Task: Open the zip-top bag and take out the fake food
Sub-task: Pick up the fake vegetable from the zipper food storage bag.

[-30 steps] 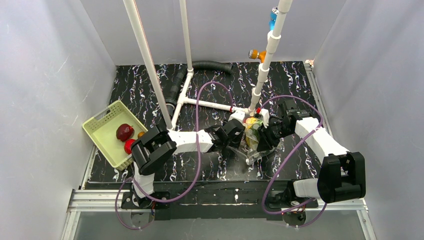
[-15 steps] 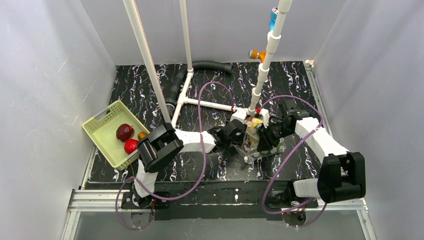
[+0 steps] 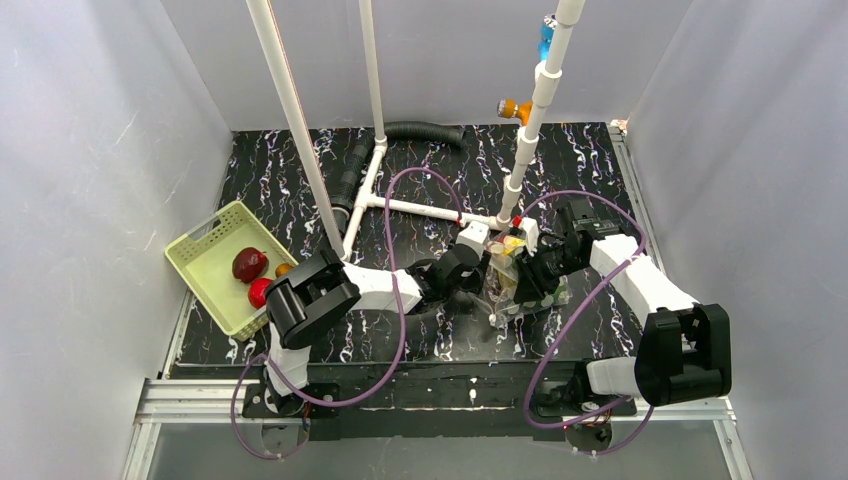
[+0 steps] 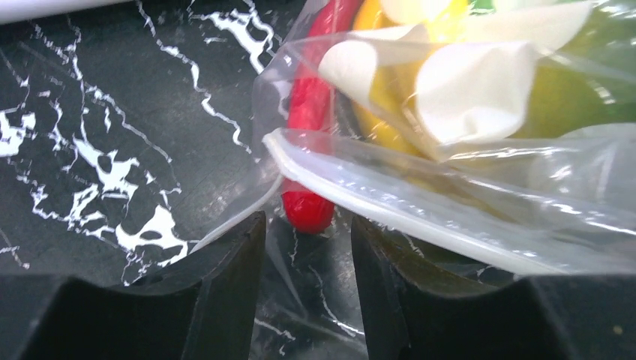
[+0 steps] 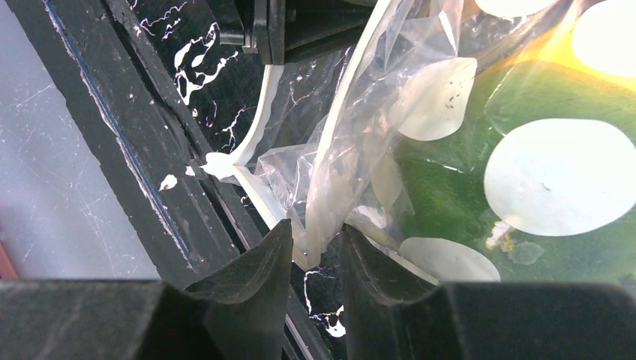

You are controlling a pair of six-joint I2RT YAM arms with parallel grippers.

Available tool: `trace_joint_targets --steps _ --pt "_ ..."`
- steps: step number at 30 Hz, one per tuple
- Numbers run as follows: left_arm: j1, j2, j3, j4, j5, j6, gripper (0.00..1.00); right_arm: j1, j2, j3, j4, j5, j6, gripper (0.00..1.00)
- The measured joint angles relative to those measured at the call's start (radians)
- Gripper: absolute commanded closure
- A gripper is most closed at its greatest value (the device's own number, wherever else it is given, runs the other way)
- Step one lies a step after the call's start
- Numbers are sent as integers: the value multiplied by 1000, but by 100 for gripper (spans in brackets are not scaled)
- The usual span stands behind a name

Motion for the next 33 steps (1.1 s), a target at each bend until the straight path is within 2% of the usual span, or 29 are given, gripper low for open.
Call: trace_joint_targets --steps 9,23,25,28,33 --pt "-1 -2 -1 68 67 68 55 0 0 0 0 0 0 64" --pt "-1 81 135 -24 22 89 53 6 0 0 0 0 0 64" --pt "-1 98 145 -33 21 88 54 6 0 0 0 0 -1 64" --pt "-1 132 168 -47 21 84 64 6 0 0 0 0 -1 64" --pt "0 163 194 -56 12 79 67 7 0 0 0 0 -1 64"
